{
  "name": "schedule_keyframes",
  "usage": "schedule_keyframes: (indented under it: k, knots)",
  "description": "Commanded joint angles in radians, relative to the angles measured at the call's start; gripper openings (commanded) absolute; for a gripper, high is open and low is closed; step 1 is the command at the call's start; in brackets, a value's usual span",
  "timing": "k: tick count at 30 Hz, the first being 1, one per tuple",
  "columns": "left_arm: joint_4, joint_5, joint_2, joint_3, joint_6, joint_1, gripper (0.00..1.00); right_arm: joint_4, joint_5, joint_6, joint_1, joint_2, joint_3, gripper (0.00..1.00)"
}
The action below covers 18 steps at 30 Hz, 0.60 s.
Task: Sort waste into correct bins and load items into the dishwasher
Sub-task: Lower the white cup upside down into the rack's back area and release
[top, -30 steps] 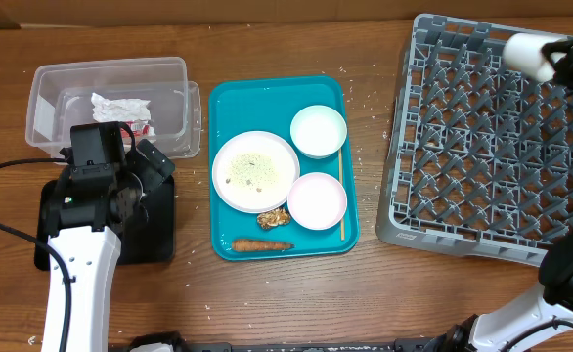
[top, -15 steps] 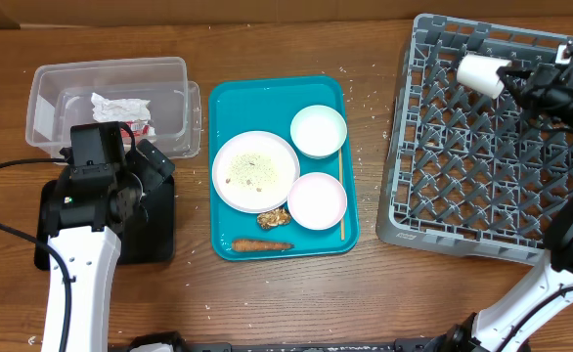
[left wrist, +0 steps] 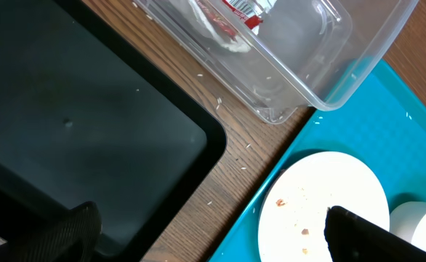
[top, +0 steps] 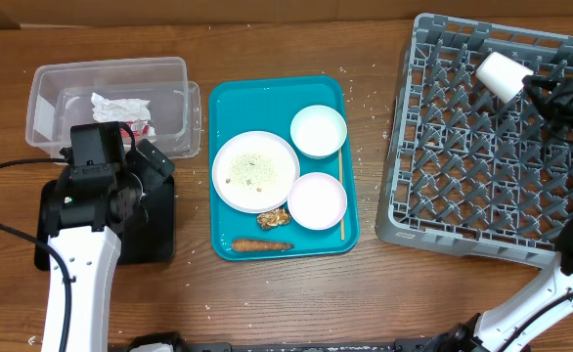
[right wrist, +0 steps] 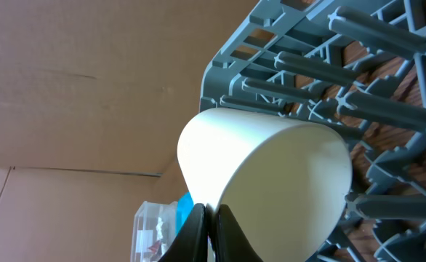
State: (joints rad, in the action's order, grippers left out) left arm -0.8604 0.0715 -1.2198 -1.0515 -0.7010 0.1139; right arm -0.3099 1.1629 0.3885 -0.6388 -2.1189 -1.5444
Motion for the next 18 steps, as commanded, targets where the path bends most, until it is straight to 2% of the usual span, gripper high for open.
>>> schedule_keyframes:
  k: [1,11,18]
  knots:
    - [0.001,-0.002,0.004,-0.010,-0.006,0.004,1.00,-0.017,-0.034,-0.002,-0.013,-0.018,0.007,0.04]
    - [0.001,-0.002,0.004,-0.010,-0.006,0.004,1.00,-0.083,-0.151,-0.003,-0.066,-0.013,0.005,0.04]
    - [0.001,-0.002,0.004,-0.010,-0.006,0.004,1.00,-0.134,-0.154,-0.002,-0.137,0.001,0.004,0.05]
